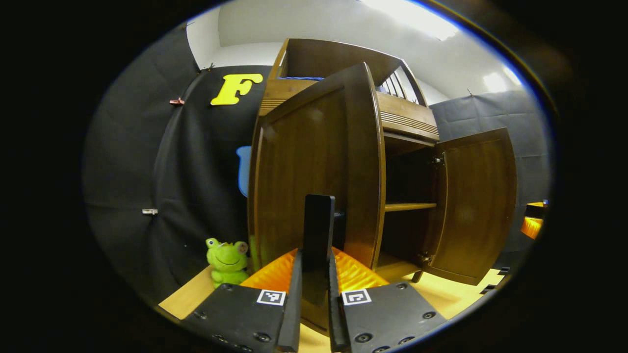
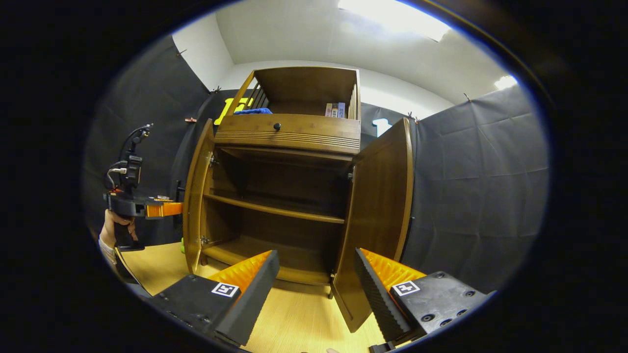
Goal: Open the right door of the double-door shoe cabinet with the right hand, and open the left door with the left hand.
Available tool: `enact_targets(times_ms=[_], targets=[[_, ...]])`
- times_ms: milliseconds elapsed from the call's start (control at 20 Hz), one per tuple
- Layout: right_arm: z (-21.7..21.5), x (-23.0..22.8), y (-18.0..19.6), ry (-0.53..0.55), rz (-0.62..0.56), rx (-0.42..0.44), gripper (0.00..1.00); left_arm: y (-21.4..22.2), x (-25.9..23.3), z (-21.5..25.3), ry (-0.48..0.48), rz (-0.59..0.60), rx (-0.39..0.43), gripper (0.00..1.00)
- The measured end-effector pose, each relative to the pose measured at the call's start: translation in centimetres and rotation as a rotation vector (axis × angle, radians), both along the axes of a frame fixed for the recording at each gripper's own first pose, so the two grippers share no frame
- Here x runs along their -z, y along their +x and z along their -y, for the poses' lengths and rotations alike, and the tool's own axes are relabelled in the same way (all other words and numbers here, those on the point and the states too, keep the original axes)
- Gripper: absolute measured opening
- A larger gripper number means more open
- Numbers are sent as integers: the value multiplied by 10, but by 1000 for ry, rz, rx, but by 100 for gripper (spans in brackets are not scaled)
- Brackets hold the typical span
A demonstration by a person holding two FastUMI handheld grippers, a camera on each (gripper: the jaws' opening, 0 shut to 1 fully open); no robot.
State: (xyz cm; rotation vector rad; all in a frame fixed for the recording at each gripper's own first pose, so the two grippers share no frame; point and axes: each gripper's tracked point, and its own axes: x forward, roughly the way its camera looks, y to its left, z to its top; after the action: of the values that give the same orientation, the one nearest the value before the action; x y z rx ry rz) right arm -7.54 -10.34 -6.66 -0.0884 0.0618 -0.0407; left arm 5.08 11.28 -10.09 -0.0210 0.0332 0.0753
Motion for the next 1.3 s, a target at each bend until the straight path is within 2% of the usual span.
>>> enact_targets(times_ms=[250,350,600,650,900,950,1050,1200,1300], targets=[[-2,1,-2,18,4,-11,97,-16,-4,-18,1,-2,-79,24],[-6,2,-4,21,4,-20,99,-22,-5,-25,1,-6,-93,22],[-13,-2,-4,15,11,-29,97,-42,-6,-35,26,-15,-138,21],[-16,-1,-4,16,10,-35,97,-48,-9,-36,31,-7,-152,23],[-31,-4,-2,9,14,-73,99,-79,-27,-55,59,40,-240,22],[-34,-4,-2,8,17,-82,97,-85,-29,-61,71,43,-264,15],[-41,-4,-2,11,23,-96,97,-95,-31,-71,88,41,-304,15],[-47,-6,1,14,28,-109,99,-100,-30,-58,59,28,-256,16],[-47,-7,3,7,30,-101,97,-106,-36,-49,50,40,-237,17]])
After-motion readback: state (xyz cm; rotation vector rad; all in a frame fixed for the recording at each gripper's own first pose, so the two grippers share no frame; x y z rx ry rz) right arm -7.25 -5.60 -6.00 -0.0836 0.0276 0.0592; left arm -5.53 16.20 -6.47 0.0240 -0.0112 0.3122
